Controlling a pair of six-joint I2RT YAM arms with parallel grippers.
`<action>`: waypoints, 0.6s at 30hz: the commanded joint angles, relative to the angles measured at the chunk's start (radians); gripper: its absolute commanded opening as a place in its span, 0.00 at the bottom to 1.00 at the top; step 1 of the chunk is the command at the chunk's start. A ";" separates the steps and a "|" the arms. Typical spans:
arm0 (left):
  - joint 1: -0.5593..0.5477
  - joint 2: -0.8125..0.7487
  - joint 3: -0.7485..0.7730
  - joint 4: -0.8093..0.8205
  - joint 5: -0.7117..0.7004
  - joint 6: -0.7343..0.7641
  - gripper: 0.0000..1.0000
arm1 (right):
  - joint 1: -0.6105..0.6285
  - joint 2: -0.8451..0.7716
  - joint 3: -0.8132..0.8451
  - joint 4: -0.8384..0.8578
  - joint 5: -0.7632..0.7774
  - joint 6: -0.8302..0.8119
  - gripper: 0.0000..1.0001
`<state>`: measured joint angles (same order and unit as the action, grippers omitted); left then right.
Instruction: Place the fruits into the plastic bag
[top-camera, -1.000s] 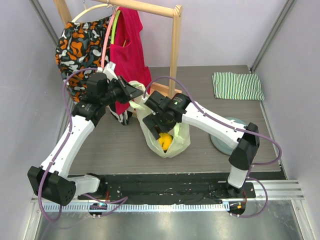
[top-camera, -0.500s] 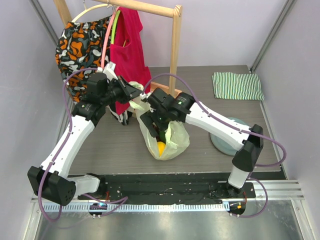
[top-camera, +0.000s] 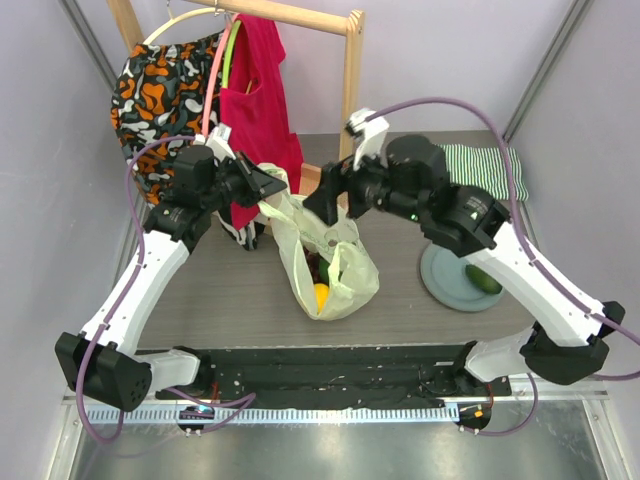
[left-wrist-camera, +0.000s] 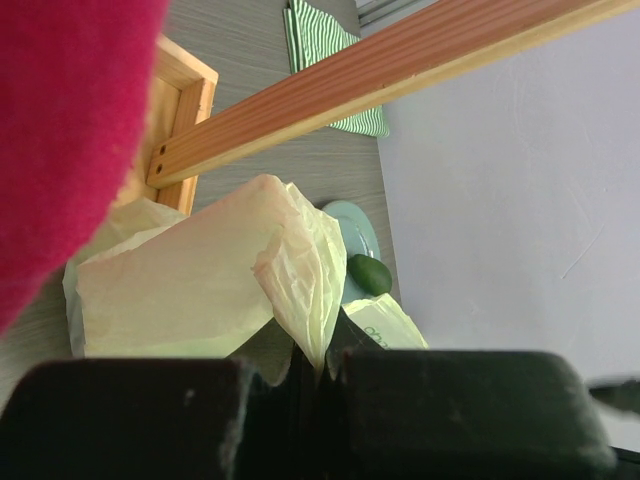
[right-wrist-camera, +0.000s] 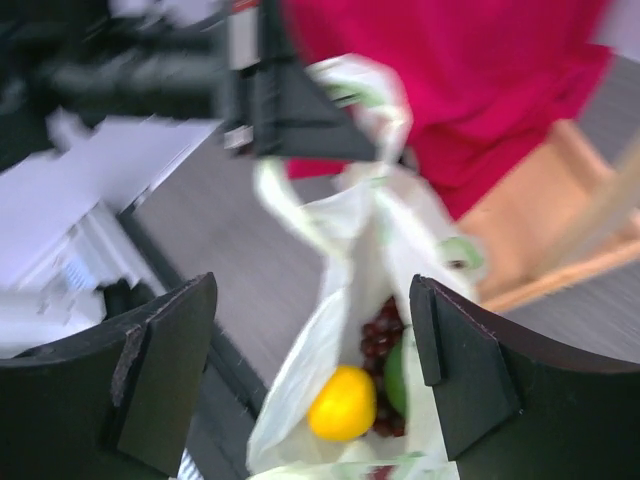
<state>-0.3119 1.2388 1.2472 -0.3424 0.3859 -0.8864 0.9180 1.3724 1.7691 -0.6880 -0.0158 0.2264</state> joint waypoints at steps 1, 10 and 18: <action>0.004 -0.007 0.023 0.025 0.022 0.004 0.00 | -0.204 -0.036 -0.037 0.032 0.065 0.094 0.85; 0.004 -0.018 0.015 0.010 0.022 0.014 0.00 | -0.629 -0.127 -0.212 -0.195 0.227 0.267 1.00; 0.004 -0.024 0.035 -0.033 0.010 0.066 0.00 | -0.919 -0.150 -0.535 -0.278 0.376 0.540 1.00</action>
<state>-0.3119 1.2385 1.2472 -0.3531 0.3855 -0.8680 0.0807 1.2568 1.3373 -0.9077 0.2707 0.5697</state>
